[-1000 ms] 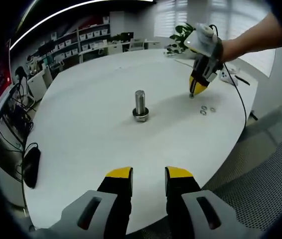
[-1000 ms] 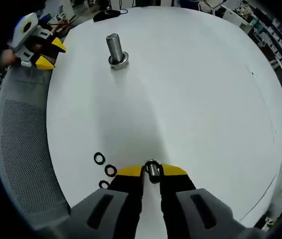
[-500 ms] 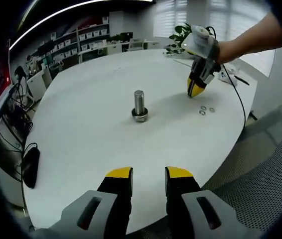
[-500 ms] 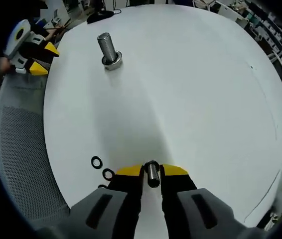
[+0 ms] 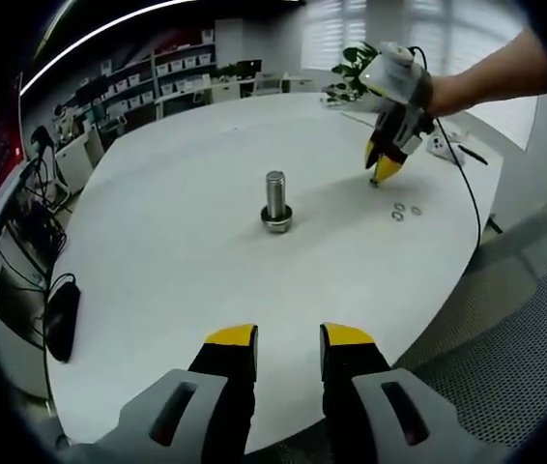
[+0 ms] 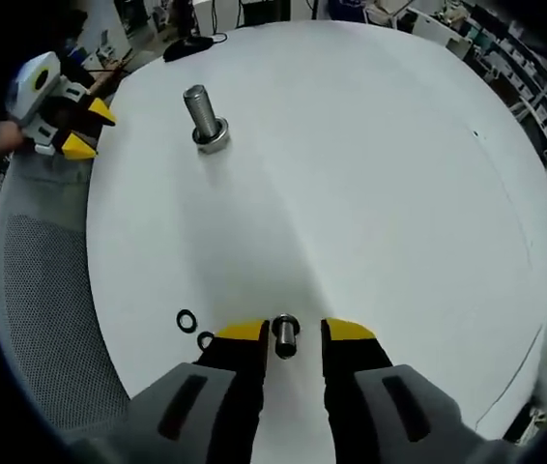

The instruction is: Place the washer onto the threaded stud by aligning its center hole with the stud, sliding it down to the base, and recovering from edge contact or off-axis alignment until the washer reaches the visible bottom stop.

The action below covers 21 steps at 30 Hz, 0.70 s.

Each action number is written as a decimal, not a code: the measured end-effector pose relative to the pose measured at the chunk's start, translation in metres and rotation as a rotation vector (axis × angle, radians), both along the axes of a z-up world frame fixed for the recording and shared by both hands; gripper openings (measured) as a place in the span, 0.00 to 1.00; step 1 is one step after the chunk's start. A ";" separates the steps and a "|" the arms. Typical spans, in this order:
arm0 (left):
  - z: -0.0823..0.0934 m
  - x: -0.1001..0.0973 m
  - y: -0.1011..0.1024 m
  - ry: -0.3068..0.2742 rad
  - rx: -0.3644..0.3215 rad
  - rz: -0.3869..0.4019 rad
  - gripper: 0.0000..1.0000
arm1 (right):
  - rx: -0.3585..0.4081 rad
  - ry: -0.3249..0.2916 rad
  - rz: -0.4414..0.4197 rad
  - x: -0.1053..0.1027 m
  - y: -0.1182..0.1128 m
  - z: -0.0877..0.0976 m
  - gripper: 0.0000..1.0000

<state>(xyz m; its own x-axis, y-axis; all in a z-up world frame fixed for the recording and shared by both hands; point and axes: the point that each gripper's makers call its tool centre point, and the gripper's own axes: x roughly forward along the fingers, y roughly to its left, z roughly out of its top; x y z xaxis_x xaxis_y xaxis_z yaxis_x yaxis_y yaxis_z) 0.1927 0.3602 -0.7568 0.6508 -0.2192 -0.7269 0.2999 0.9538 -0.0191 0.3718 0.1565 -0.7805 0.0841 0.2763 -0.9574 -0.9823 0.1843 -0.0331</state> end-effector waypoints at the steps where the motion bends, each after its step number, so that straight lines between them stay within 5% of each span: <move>1: 0.000 0.000 0.000 -0.002 0.000 0.002 0.24 | 0.003 -0.001 0.000 0.000 0.000 0.001 0.24; 14: 0.001 0.001 0.003 -0.005 0.003 0.012 0.24 | 0.094 -0.025 -0.043 -0.005 -0.009 0.020 0.27; 21: 0.003 0.002 0.004 -0.014 0.002 0.021 0.24 | 0.092 -0.021 -0.076 -0.016 -0.036 0.018 0.27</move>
